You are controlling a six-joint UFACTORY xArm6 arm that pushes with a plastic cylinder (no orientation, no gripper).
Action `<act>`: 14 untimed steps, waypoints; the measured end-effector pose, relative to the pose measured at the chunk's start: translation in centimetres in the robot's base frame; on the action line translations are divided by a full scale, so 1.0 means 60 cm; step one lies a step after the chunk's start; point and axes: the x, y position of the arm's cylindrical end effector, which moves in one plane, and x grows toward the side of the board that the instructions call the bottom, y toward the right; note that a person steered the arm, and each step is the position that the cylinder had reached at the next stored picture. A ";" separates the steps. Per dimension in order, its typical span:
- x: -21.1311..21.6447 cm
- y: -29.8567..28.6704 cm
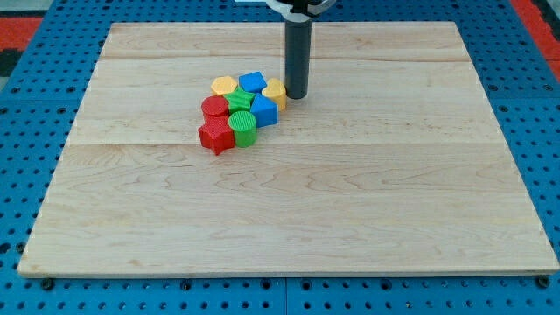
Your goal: Nudge the green star center a bit
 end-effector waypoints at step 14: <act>0.139 -0.086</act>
